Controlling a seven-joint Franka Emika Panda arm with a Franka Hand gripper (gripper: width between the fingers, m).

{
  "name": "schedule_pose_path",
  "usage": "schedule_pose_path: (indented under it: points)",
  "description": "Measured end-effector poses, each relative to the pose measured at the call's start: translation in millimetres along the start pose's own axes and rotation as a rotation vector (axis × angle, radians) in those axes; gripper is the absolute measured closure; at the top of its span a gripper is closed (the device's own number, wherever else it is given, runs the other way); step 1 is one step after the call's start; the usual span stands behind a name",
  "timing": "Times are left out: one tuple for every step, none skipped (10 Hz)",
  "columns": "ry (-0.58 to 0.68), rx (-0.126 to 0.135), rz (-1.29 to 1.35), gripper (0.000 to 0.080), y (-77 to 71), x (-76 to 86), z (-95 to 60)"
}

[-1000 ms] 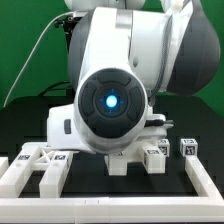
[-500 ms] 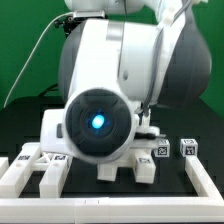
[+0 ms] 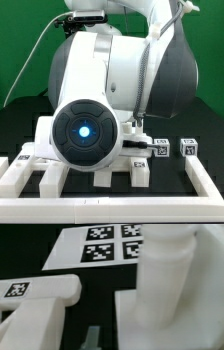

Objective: Assemble chair

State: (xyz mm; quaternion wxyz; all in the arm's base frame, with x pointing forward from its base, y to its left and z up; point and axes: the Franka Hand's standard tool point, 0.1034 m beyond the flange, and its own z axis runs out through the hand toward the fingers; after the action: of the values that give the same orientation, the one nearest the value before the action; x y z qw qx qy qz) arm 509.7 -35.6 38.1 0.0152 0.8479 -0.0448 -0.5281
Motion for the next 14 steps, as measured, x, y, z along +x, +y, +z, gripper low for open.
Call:
schedule_pose_path:
  points:
    - [-0.002, 0.004, -0.017, 0.0761, 2.3, 0.9, 1.2]
    - [-0.001, 0.003, -0.015, 0.0761, 2.8, 0.8, 0.7]
    - [0.002, 0.003, -0.015, 0.0654, 3.1, 1.5, 0.6]
    - [0.002, 0.003, -0.015, 0.0505, 3.3, 1.6, 0.6]
    - [0.003, 0.003, -0.014, 0.0365, 3.4, 1.7, 0.6]
    - [0.003, 0.003, -0.014, 0.0365, 3.6, 1.8, 0.6]
    - [0.003, 0.004, -0.014, 0.0235, 3.7, 1.9, 0.6]
    - [0.003, 0.004, -0.014, 0.0235, 3.9, 2.0, 0.6]
    - [0.003, 0.004, -0.014, 0.0165, 4.0, 2.0, 0.6]
    - [0.004, 0.004, -0.014, 0.0154, 4.1, 2.1, 0.6]
    - [0.004, 0.004, -0.014, 0.0154, 4.2, 2.1, 0.6]
    - [0.004, 0.004, -0.014, 0.0154, 4.3, 2.2, 0.6]
    - [0.004, 0.004, -0.014, 0.0151, 4.4, 2.3, 0.6]
    - [0.017, 0.004, -0.014, 0.0151, 4.5, 4.5, -0.8]
